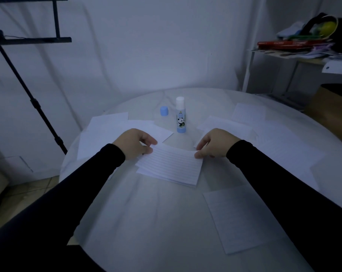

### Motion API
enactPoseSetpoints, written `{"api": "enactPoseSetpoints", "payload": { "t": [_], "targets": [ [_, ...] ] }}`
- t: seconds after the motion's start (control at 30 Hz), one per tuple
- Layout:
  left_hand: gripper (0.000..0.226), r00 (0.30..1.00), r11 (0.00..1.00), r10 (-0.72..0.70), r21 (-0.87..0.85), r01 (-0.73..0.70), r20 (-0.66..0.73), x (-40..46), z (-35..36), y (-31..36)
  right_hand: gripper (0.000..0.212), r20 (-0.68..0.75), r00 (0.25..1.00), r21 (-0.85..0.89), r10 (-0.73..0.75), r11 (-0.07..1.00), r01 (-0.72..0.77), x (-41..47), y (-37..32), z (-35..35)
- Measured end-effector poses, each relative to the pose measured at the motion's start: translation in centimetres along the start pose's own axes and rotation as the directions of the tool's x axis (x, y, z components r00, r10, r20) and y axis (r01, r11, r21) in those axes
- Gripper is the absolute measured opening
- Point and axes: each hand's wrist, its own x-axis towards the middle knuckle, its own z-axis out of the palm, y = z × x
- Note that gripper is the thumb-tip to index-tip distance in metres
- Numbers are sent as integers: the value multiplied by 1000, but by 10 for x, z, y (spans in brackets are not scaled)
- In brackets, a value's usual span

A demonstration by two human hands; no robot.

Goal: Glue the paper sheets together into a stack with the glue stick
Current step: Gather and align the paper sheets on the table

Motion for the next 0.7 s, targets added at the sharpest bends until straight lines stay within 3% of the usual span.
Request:
{"api": "enactPoseSetpoints", "payload": {
  "t": [0.3,0.53,0.63,0.7],
  "targets": [
    [18,1000,999,-19,35,19,8,-1,3,2,24,-16,1000,-44,6,999,-7,5,1,4],
    [27,999,981,-10,192,19,-46,-5,6,6,37,-79,997,-124,19,992,-29,4,1,7],
    [32,995,975,71,213,-54,-70,-8,5,11,42,-173,982,-161,-77,986,49,3,-3,12],
    [33,986,959,161,244,-145,-45,-12,8,17,41,-162,967,-171,-199,970,171,0,-12,18]
  ]
}}
